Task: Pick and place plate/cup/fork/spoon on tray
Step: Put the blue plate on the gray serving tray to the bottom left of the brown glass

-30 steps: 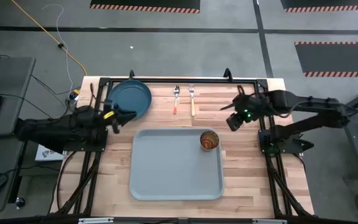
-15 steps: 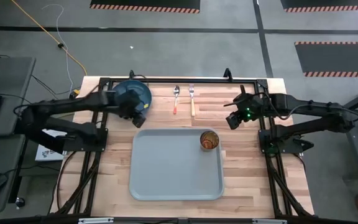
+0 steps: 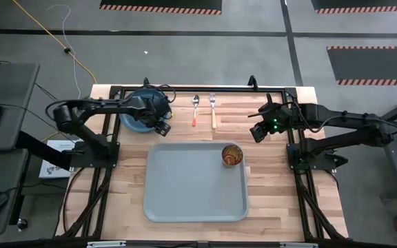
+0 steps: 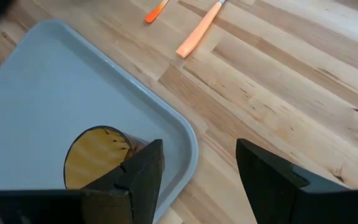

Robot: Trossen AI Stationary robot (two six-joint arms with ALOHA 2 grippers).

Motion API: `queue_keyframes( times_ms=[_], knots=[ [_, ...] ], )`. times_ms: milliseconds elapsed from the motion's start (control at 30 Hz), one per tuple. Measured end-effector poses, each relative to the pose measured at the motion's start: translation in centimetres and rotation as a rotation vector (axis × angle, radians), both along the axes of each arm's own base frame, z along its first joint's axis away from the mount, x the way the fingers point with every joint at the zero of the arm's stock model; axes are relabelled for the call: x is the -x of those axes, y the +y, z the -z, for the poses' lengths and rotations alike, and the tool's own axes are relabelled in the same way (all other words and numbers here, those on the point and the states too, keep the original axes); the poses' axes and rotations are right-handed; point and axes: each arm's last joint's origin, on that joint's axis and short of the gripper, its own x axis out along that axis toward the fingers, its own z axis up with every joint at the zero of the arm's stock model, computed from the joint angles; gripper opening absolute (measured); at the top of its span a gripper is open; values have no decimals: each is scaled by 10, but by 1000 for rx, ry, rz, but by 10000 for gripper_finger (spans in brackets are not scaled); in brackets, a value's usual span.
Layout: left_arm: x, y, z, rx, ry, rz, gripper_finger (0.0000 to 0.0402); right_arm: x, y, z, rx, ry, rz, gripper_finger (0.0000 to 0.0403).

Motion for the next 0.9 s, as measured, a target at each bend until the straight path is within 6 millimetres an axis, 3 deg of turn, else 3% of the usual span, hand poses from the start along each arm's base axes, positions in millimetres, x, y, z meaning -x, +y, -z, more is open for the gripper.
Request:
queue_keyframes(
  times_ms=[167,267,367,500,600,733,800,900],
  knots=[
    [-3,5,22,35,85,30,223,0,0,0,3,0,2,195],
    [-5,6,27,32,116,64,200,0,-1,0,17,1,13,195],
    [-5,5,27,33,116,75,148,0,-1,0,31,1,29,195],
    [-4,7,18,-8,112,96,36,-1,-2,-1,46,-10,25,195],
    [-8,8,-5,-38,80,133,18,-2,-2,-2,56,-19,15,195],
    [-16,5,-50,-96,38,196,7,-3,-2,-3,83,-22,18,195],
    [-25,-5,-79,-127,-22,299,5,-2,-3,-3,94,-20,27,195],
    [-30,-40,-113,-127,-73,532,4,-2,-3,-3,104,-16,23,195]
  ],
)
